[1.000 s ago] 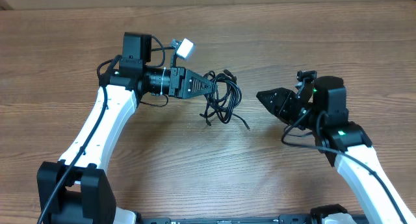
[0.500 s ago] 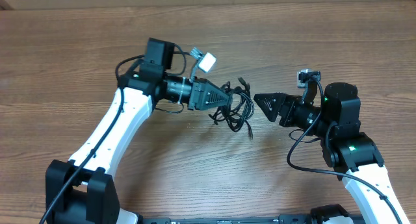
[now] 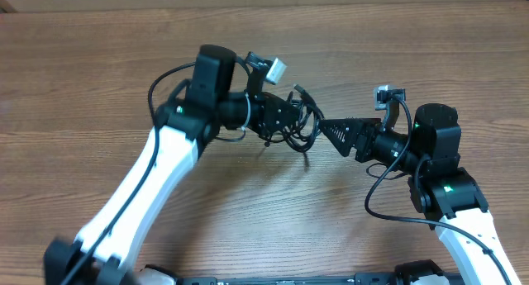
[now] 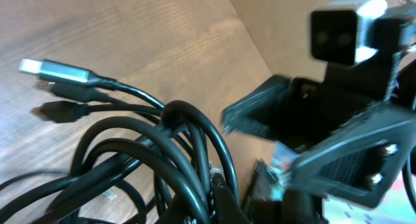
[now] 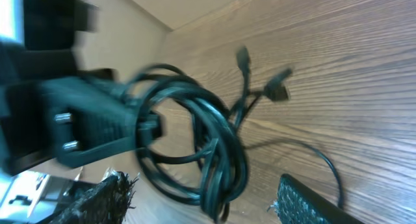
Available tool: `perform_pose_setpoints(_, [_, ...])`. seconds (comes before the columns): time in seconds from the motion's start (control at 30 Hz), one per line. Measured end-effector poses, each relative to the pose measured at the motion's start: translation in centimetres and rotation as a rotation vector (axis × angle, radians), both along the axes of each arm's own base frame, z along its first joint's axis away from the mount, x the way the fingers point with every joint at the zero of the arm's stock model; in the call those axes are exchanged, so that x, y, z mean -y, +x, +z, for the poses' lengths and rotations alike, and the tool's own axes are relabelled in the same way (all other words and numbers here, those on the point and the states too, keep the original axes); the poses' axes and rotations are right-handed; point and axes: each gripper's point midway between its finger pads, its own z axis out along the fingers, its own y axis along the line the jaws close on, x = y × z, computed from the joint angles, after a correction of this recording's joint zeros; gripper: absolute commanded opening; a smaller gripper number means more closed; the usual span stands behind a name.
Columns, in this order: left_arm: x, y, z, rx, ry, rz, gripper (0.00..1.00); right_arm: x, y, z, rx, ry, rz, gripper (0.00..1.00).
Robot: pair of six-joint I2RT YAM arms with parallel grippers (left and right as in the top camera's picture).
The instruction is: Untangle cables
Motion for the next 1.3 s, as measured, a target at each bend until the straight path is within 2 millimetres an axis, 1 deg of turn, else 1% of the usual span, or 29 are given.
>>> perform_pose_setpoints(0.13, [0.0, -1.7, 3.9, 0.121, 0.005, 0.048, 0.04, -0.2, -0.4, 0.3, -0.003, 0.017, 0.016, 0.69])
perform_pose_setpoints(0.17, [-0.3, -2.0, 4.6, 0.140, 0.001, 0.057, 0.04, -0.3, -0.5, 0.5, -0.001, 0.023, 0.020, 0.69])
perform_pose_setpoints(0.23, [-0.7, -2.3, 5.4, 0.152, -0.001, 0.076, 0.04, -0.4, -0.7, 1.0, 0.011, 0.035, 0.031, 0.69])
perform_pose_setpoints(0.37, [-1.1, -2.4, 5.1, 0.130, 0.016, 0.099, 0.04, -0.5, -1.4, 2.2, 0.039, 0.052, 0.040, 0.69])
perform_pose_setpoints(0.6, [-1.3, -1.8, 4.9, 0.061, 0.011, 0.169, 0.04, -0.4, -3.0, 4.9, 0.085, 0.105, 0.033, 0.69])
perform_pose_setpoints(0.7, [-1.0, -1.5, 4.7, 0.050, 0.027, 0.213, 0.04, -0.3, -3.6, 5.7, 0.099, 0.121, 0.029, 0.70])
perform_pose_setpoints(0.77, [-0.4, -1.5, 4.9, 0.058, 0.027, 0.236, 0.04, -0.2, -3.8, 6.0, 0.106, 0.127, 0.027, 0.70])
perform_pose_setpoints(0.87, [0.9, -1.6, 5.8, 0.075, -0.001, 0.253, 0.04, -0.2, -4.0, 5.6, 0.079, 0.124, 0.023, 0.70])
perform_pose_setpoints(0.93, [1.5, -1.7, 6.2, 0.079, -0.018, 0.257, 0.04, 0.0, -4.2, 4.5, 0.037, 0.107, 0.013, 0.70])
perform_pose_setpoints(1.07, [1.6, -1.9, 6.0, 0.049, -0.018, 0.274, 0.04, 0.6, -4.3, 2.5, -0.033, 0.060, -0.023, 0.69])
perform_pose_setpoints(1.3, [1.5, -1.7, 5.8, -0.014, -0.030, 0.317, 0.04, 1.0, -3.7, 2.6, 0.007, 0.028, -0.047, 0.67])
